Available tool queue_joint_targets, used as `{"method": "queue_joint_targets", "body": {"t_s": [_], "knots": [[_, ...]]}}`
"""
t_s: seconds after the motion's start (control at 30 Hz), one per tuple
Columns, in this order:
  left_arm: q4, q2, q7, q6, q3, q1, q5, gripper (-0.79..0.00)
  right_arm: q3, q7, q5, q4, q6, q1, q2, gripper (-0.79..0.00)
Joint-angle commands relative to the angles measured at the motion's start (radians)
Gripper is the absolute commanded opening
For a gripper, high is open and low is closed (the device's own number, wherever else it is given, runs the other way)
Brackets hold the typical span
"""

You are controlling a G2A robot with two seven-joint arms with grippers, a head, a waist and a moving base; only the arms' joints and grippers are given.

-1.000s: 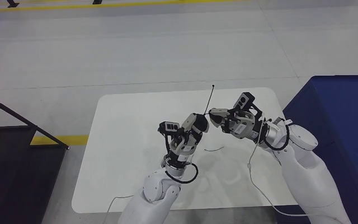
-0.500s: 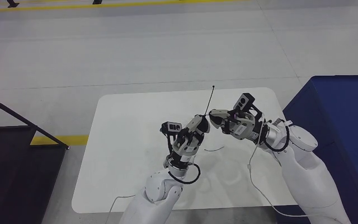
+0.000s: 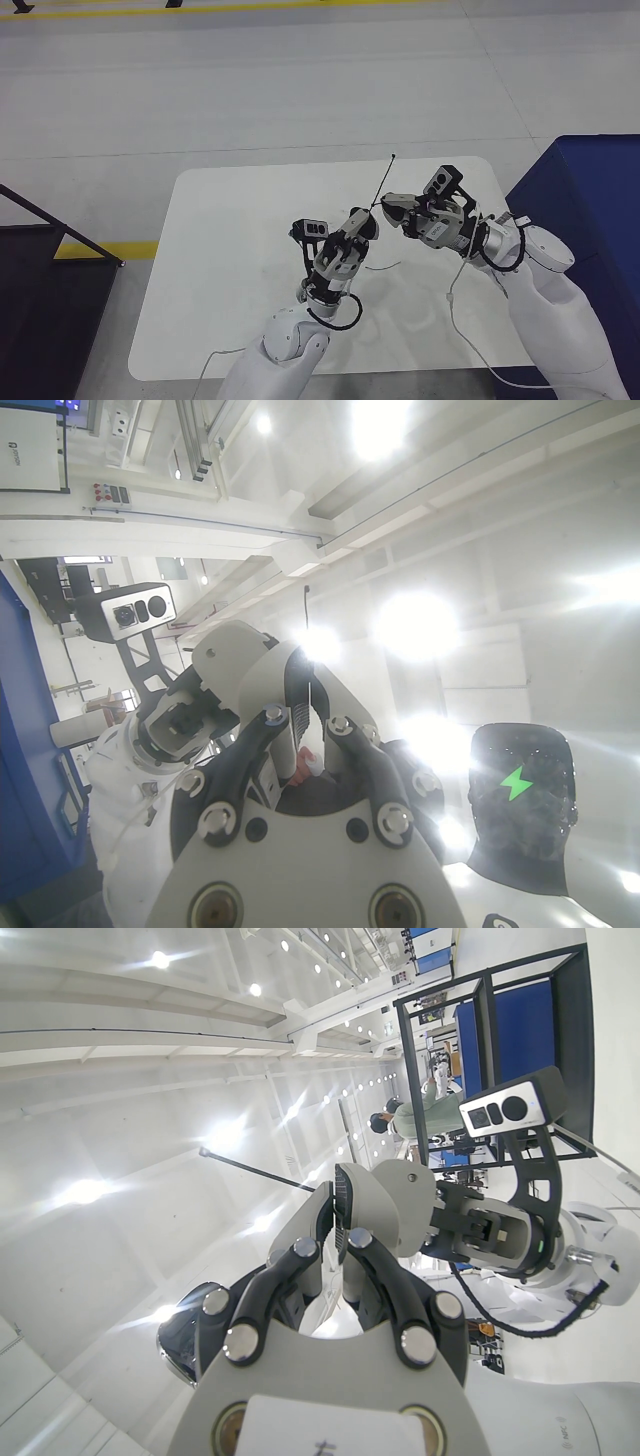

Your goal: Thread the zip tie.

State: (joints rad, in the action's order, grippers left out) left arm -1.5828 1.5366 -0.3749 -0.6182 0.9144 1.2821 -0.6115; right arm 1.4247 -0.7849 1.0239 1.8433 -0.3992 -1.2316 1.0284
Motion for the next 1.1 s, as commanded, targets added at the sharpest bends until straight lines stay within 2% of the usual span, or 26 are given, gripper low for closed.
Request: {"method": "queue_joint_targets", "body": {"t_s": [0.0, 0.4, 0.97, 1.07], "knots": [[0.009, 0.001, 0.002, 0.008, -0.003, -0.002, 0.015, -0.785, 0.009, 0.002, 0.003, 0.000, 0.001, 0.001, -0.001, -0.785], [0.031, 0.002, -0.010, 0.032, -0.008, 0.001, 0.100, -0.785, 0.039, 0.002, 0.010, 0.008, 0.005, -0.009, -0.003, -0.785], [0.058, -0.004, 0.005, 0.001, 0.009, 0.009, 0.271, -0.785, 0.057, 0.021, 0.043, 0.003, 0.024, -0.018, 0.000, -0.785], [0.041, -0.001, 0.033, -0.023, 0.015, 0.015, 0.239, -0.785, 0.052, 0.021, 0.021, 0.006, 0.013, -0.018, -0.001, -0.785]]}}
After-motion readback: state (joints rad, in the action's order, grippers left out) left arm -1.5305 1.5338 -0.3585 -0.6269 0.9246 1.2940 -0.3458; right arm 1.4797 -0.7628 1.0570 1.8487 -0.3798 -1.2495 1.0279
